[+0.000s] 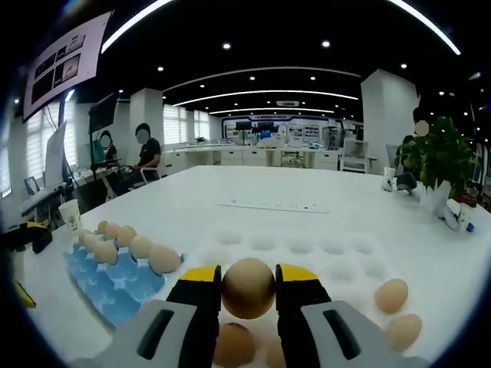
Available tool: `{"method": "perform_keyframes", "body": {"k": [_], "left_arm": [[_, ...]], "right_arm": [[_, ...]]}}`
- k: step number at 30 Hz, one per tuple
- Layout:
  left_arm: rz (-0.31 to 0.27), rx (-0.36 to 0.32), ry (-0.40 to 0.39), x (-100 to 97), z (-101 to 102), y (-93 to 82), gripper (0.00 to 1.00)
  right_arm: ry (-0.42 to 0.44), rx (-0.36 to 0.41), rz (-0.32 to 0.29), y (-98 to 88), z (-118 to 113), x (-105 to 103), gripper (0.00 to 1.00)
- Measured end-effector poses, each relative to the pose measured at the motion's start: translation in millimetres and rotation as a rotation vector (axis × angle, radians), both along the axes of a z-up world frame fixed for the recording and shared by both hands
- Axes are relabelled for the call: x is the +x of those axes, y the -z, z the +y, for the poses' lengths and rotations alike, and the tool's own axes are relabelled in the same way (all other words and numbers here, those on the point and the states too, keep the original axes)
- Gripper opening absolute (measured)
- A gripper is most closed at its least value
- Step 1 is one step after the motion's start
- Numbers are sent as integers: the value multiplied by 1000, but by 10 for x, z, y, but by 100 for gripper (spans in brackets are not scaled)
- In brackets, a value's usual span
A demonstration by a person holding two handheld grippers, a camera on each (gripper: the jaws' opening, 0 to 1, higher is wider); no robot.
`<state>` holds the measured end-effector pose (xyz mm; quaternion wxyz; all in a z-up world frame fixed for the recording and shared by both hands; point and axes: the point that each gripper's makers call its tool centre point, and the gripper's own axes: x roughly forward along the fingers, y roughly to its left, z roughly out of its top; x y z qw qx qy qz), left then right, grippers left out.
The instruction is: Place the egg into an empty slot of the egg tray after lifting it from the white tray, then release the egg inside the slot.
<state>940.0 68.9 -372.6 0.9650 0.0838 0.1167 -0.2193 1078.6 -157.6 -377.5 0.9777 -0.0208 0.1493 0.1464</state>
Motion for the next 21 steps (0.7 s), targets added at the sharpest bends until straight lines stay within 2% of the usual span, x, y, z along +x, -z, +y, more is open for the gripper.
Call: {"method": "perform_keyframes", "body": {"k": [21], "left_arm": [[12, 0, 13, 27, -28, 10, 99]], "right_arm": [[-152, 42, -6, -104, 599, -71, 29]]}}
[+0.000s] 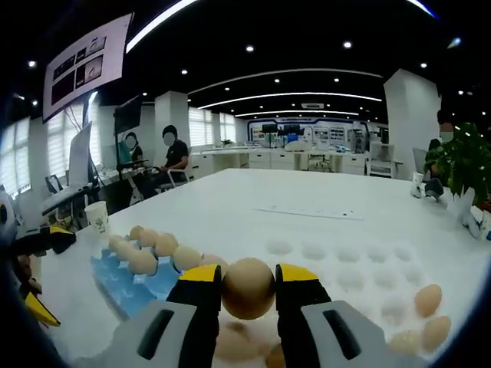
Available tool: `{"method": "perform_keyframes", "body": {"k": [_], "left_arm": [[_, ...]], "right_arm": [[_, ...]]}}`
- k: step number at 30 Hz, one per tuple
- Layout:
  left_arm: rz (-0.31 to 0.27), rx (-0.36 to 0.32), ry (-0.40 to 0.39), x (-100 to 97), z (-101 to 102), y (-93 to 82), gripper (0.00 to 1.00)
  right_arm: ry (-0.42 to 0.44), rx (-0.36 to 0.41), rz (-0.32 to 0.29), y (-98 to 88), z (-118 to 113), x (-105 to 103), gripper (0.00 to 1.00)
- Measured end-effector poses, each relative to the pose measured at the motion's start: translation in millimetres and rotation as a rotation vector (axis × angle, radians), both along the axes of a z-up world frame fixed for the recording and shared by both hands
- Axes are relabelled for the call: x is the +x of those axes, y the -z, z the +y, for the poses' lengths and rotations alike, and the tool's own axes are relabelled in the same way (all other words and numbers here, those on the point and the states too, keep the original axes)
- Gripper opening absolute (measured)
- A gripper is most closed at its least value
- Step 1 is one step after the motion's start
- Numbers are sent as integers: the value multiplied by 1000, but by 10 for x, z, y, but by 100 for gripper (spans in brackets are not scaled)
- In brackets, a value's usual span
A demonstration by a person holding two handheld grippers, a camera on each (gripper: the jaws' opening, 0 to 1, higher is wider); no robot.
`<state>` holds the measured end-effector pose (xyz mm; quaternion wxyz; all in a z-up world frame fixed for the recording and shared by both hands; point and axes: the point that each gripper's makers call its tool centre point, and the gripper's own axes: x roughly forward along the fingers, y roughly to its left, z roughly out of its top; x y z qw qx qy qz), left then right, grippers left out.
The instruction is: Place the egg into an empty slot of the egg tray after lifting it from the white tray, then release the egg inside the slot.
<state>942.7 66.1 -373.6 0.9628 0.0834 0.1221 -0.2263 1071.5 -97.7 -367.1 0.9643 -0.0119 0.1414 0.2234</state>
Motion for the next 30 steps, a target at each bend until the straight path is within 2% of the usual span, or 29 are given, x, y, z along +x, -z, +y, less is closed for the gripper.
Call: {"method": "perform_keyframes", "body": {"k": [8, 30], "left_arm": [[6, 0, 4, 6, -15, 20, 99], [13, 3, -16, 37, 60, 51, 99]], "right_arm": [[-62, 12, 5, -12, 256, -40, 29], [-182, 29, 14, 58, 753, -59, 28]]}}
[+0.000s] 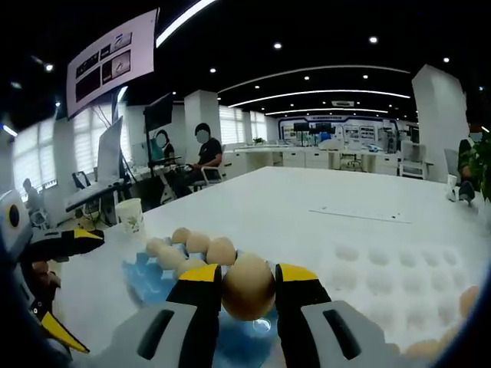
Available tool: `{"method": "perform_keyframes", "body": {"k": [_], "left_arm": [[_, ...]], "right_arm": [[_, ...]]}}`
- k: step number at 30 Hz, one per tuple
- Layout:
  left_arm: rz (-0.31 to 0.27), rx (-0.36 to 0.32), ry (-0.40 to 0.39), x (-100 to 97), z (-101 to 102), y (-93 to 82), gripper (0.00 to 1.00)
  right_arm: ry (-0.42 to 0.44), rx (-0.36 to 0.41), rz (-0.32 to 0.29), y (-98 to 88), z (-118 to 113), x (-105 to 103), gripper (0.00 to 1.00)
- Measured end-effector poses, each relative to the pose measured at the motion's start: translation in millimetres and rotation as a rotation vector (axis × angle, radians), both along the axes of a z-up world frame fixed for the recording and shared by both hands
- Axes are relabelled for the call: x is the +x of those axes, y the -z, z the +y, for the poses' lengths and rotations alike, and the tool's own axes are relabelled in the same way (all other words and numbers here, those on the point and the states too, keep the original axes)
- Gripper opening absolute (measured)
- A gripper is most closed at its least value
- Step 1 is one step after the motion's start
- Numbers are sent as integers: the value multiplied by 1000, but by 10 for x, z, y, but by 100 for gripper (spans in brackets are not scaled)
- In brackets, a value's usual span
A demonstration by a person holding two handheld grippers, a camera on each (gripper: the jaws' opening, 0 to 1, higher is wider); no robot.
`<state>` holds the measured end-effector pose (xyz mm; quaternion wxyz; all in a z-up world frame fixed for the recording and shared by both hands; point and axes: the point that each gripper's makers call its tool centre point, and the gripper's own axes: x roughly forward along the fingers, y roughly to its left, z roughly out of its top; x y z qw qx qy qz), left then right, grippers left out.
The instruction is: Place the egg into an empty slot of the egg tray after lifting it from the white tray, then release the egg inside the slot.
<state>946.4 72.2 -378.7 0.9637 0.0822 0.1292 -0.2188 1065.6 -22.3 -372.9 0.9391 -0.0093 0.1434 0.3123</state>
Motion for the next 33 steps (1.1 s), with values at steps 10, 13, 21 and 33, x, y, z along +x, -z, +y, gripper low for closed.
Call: {"method": "perform_keyframes", "body": {"k": [10, 13, 21, 33], "left_arm": [[2, -2, -5, 12, 35, 4, 99], [1, -1, -6, 14, 40, 3, 99], [-5, -4, 2, 18, 37, -19, 99], [-1, 5, 13, 20, 20, -14, 98]], "right_arm": [[-32, 19, 4, 70, 174, 6, 28], [-36, 17, -6, 84, 208, 13, 28], [-48, -38, -28, 143, 295, 25, 29], [-67, -40, -9, 250, 310, 57, 29]]}}
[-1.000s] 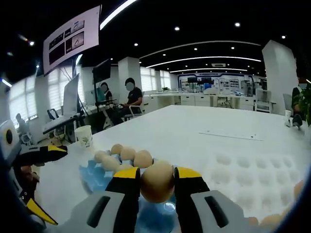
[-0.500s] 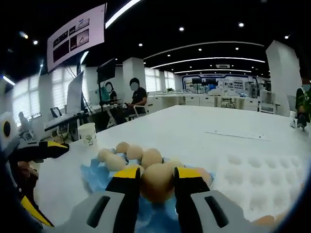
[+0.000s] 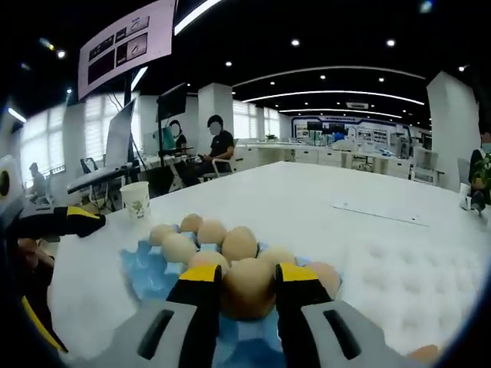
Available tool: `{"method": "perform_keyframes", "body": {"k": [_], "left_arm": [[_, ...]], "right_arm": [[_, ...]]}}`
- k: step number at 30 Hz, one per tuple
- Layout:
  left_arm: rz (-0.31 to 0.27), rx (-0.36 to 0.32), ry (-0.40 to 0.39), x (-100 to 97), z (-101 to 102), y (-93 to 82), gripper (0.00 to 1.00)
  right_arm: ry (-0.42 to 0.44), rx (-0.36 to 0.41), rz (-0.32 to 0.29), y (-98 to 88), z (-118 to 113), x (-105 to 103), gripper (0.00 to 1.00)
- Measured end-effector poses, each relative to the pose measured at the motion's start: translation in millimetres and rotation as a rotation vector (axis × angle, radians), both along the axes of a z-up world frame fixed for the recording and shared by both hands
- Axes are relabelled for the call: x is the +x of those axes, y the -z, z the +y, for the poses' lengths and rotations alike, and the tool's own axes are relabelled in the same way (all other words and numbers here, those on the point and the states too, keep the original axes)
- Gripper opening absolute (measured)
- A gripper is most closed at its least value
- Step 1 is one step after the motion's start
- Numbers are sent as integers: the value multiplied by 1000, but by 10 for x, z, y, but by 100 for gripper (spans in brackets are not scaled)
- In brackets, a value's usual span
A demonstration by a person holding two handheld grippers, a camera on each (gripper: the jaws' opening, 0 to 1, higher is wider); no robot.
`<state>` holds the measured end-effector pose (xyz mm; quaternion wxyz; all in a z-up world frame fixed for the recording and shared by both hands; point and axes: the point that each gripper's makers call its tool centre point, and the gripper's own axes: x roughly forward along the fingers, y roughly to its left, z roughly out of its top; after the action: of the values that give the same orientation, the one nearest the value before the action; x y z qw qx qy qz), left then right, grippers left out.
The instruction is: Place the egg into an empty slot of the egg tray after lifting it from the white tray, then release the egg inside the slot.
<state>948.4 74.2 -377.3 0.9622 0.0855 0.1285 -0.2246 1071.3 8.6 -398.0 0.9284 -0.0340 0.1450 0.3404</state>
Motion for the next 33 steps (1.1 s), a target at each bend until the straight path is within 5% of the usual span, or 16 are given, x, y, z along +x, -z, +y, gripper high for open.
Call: {"method": "perform_keyframes", "body": {"k": [8, 17, 33], "left_arm": [[-2, -1, 10, -11, -30, -5, 98], [-4, -3, 13, -12, -65, -17, 98], [-8, -2, 18, -51, -130, -31, 99]], "right_arm": [[-12, 31, 47, 99, -18, -38, 29], [-21, 11, -1, 62, -18, -53, 29], [1, 57, -72, -193, -141, -96, 64]]}}
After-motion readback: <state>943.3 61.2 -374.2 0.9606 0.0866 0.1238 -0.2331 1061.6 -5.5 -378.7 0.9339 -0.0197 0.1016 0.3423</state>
